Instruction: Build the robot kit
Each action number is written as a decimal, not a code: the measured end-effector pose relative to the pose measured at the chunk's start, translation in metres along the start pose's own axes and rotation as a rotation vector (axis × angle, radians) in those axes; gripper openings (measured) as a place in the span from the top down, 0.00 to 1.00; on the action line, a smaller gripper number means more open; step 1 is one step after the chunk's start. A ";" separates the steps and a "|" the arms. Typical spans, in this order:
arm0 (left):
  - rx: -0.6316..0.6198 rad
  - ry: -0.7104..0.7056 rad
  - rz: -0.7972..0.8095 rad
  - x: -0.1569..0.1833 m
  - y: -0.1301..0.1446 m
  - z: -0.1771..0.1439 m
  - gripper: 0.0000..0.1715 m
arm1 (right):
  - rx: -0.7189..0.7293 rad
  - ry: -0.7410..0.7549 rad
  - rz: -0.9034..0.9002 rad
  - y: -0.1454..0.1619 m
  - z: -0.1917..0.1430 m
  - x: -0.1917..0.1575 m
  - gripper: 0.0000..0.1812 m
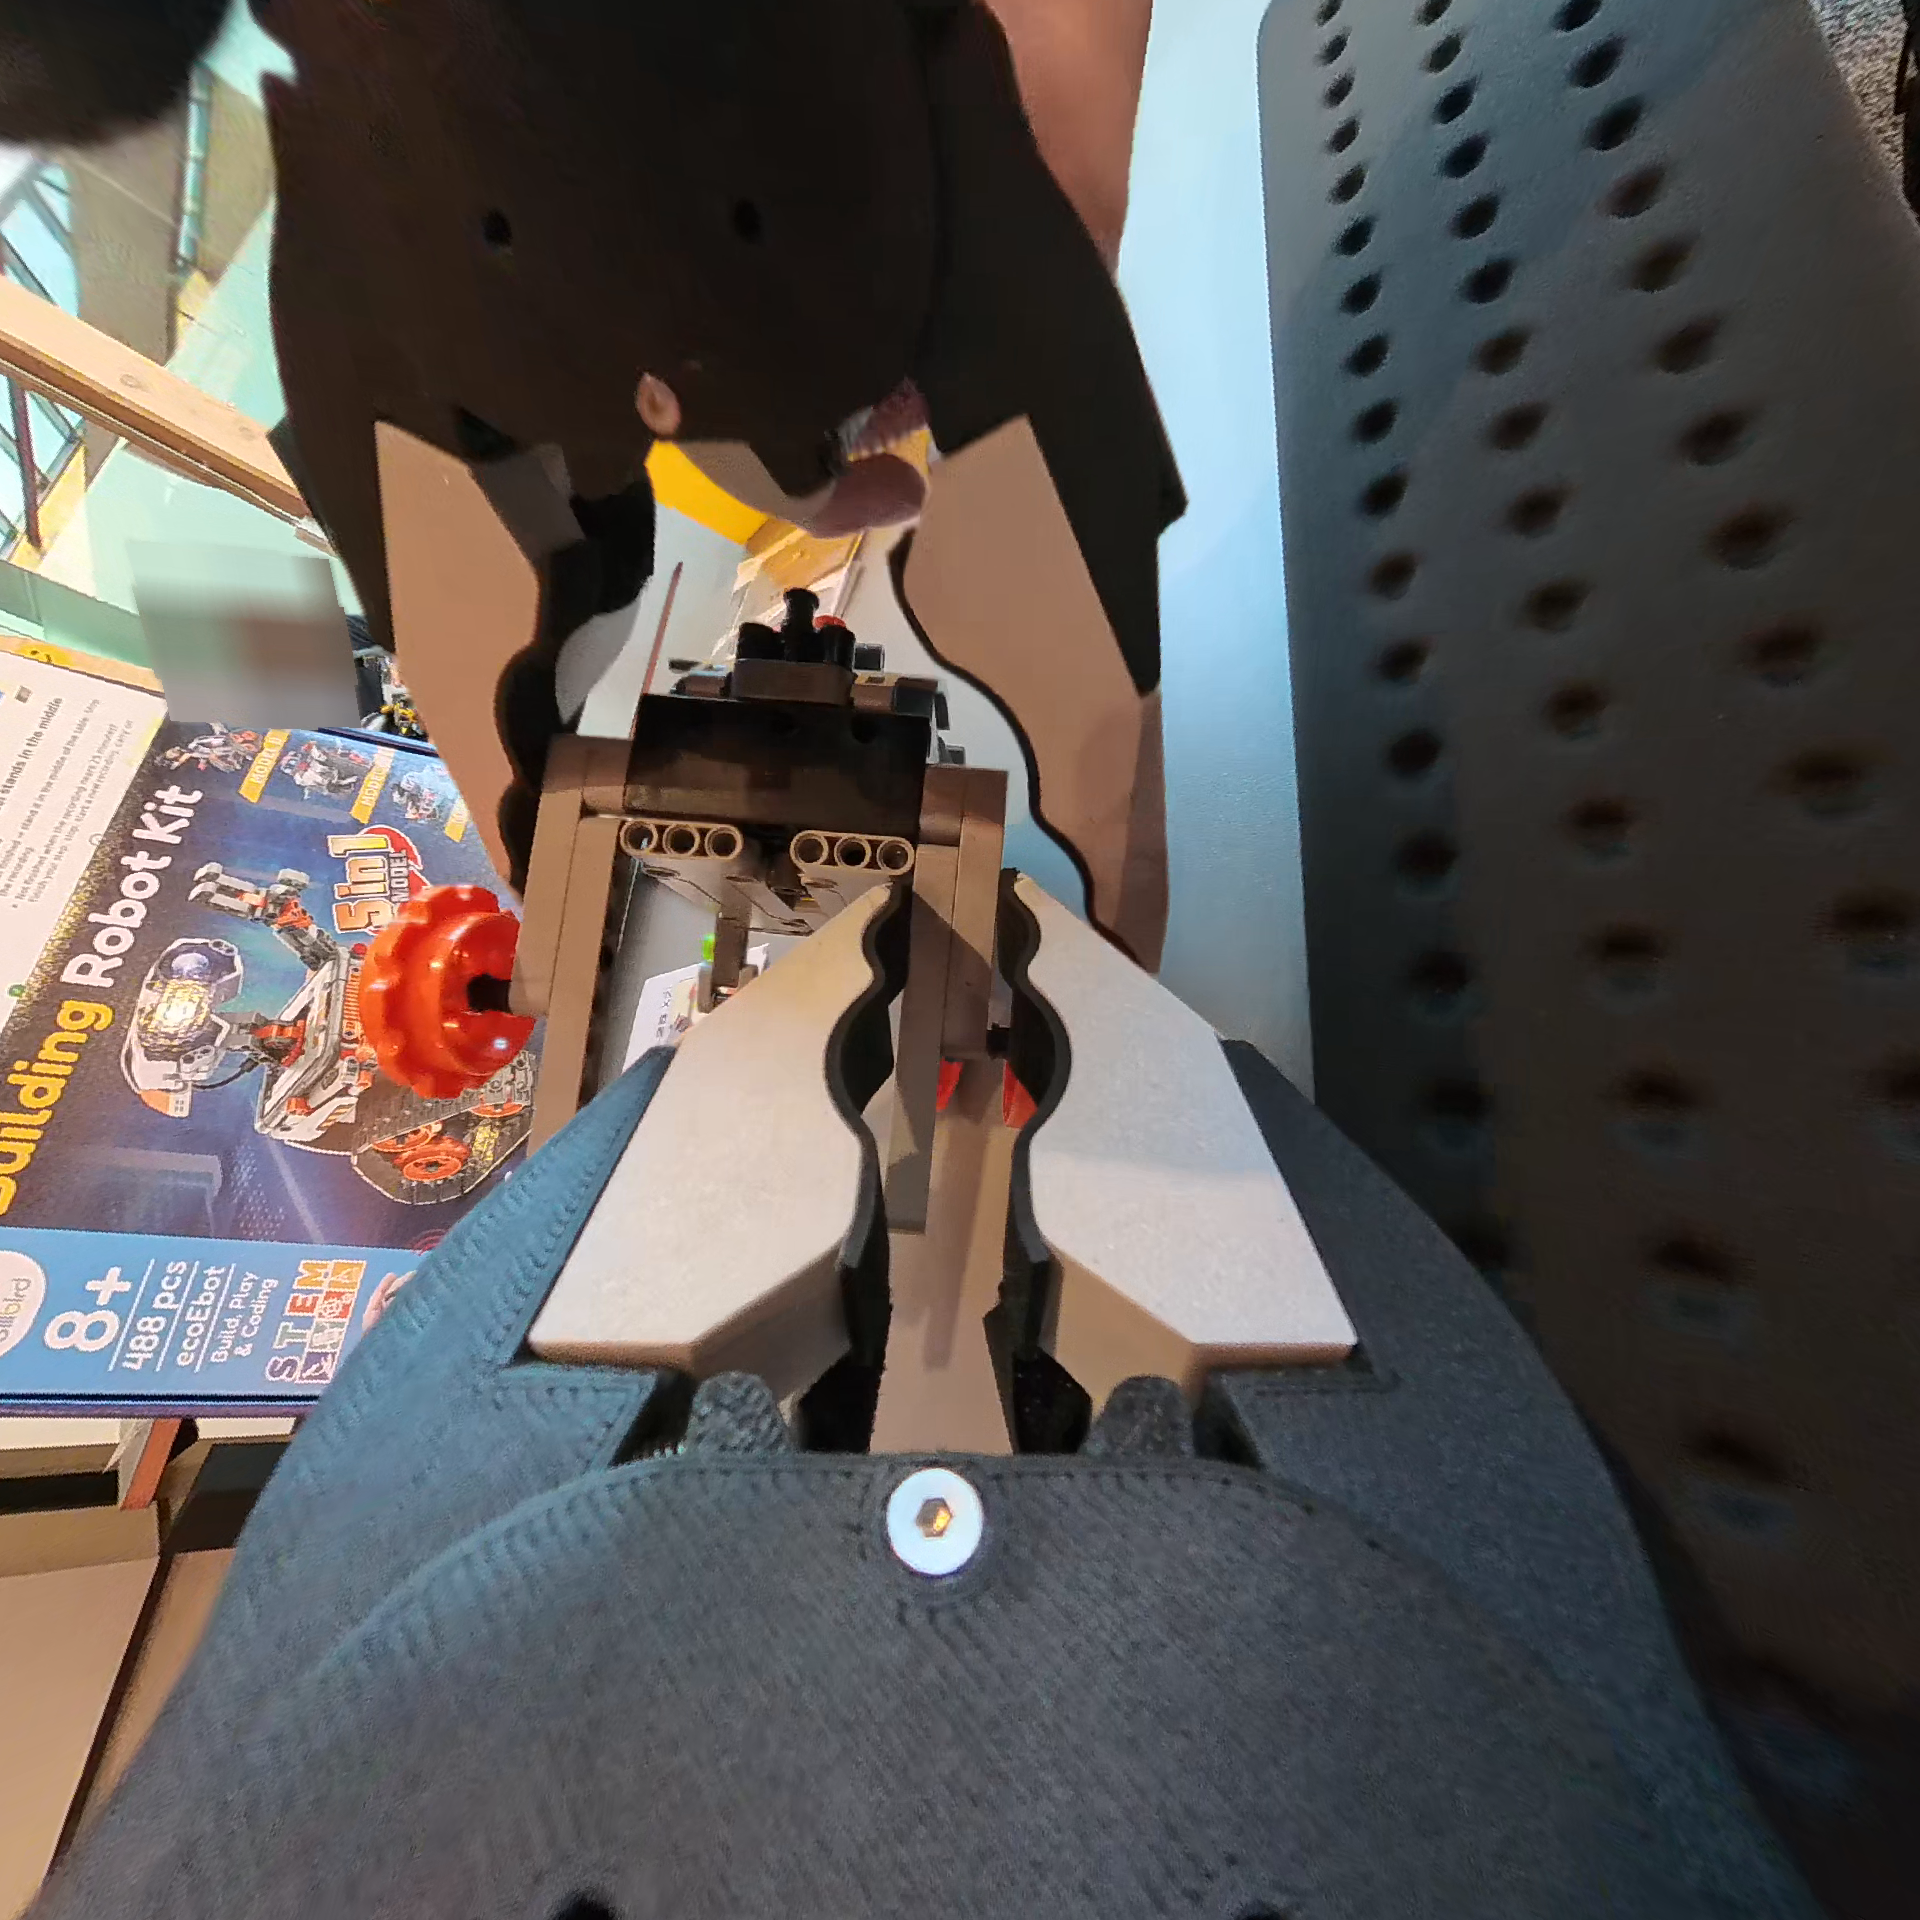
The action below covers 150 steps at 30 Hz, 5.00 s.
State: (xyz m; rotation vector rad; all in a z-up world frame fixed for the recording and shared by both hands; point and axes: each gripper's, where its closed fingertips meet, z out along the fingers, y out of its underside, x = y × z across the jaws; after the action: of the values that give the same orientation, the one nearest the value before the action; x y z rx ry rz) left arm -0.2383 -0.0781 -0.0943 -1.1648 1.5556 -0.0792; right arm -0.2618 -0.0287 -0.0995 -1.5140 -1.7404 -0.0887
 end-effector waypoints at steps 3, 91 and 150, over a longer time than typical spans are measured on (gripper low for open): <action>0.001 -0.007 -0.008 -0.002 0.001 -0.001 0.91 | 0.047 -0.033 0.083 -0.006 -0.008 0.005 0.22; 0.119 0.083 -0.397 -0.016 0.001 -0.014 0.74 | 0.292 0.110 0.188 0.009 -0.030 0.013 0.64; 0.072 0.036 -0.159 0.002 -0.007 -0.002 0.90 | 0.315 0.057 -0.004 0.001 -0.039 0.000 0.44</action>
State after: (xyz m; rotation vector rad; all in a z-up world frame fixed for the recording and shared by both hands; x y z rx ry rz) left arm -0.2348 -0.0838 -0.0904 -1.2339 1.4768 -0.2611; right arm -0.2408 -0.0486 -0.0740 -1.2656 -1.6247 0.1341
